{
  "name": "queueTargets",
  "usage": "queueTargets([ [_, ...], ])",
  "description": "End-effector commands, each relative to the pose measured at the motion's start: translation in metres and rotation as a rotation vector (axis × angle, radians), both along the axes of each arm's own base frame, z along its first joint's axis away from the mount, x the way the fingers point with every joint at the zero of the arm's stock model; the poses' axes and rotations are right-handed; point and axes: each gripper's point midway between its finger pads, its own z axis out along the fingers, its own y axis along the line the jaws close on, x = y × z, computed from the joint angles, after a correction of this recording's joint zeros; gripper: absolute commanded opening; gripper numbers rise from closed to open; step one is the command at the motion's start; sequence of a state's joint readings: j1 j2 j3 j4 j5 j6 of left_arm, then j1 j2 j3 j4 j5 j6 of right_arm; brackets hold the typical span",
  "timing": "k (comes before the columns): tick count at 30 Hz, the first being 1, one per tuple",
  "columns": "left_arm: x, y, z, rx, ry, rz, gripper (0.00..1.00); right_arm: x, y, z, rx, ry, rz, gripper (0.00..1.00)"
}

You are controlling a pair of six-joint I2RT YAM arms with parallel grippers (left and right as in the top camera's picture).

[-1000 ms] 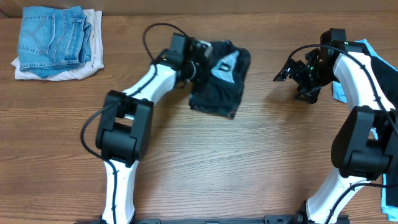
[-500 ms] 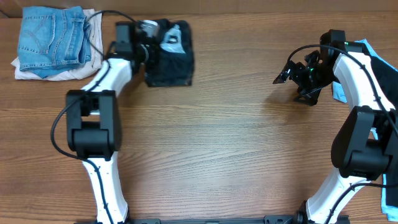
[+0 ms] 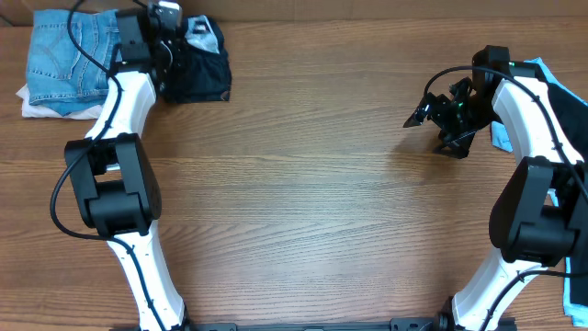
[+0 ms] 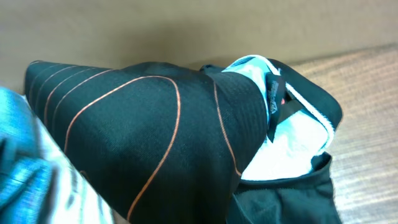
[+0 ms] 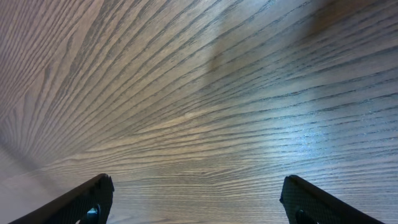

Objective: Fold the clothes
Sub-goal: 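Carry the black jersey bundle with the left gripper toward the denim stack, then lower the bundle onto the denim stack and release with the left gripper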

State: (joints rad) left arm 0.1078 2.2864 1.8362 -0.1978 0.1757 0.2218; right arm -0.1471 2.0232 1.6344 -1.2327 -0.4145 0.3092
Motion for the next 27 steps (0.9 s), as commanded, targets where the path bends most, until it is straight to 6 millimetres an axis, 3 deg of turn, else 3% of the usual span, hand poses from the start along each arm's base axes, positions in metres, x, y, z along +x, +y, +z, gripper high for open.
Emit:
queueTargets([
  [1, 0.011, 0.017, 0.029, 0.073, -0.060, 0.023, 0.05, 0.006, 0.001, 0.007, 0.002, -0.029, 0.011, 0.91],
  [6, 0.018, 0.028, 0.067, 0.111, -0.104, 0.073, 0.06, 0.005, 0.001, 0.007, 0.003, -0.025, 0.011, 0.91],
  [7, 0.020, 0.037, 0.083, 0.129, -0.119, 0.104, 0.06, 0.004, 0.001, 0.007, 0.003, -0.024, 0.011, 0.91],
  [9, 0.019, 0.047, 0.095, 0.140, -0.124, 0.136, 0.08, 0.004, 0.001, 0.007, 0.003, -0.024, 0.011, 0.91],
  [14, 0.015, 0.076, 0.104, 0.118, -0.126, 0.205, 0.10, 0.004, 0.001, 0.007, 0.003, -0.024, 0.011, 0.90],
  [22, -0.003, 0.158, 0.111, 0.015, -0.146, 0.403, 0.11, 0.004, 0.001, 0.007, 0.003, -0.024, 0.011, 0.91],
  [27, -0.017, 0.197, 0.117, -0.012, -0.158, 0.454, 0.12, 0.005, 0.001, 0.007, 0.003, -0.024, 0.004, 0.90],
])
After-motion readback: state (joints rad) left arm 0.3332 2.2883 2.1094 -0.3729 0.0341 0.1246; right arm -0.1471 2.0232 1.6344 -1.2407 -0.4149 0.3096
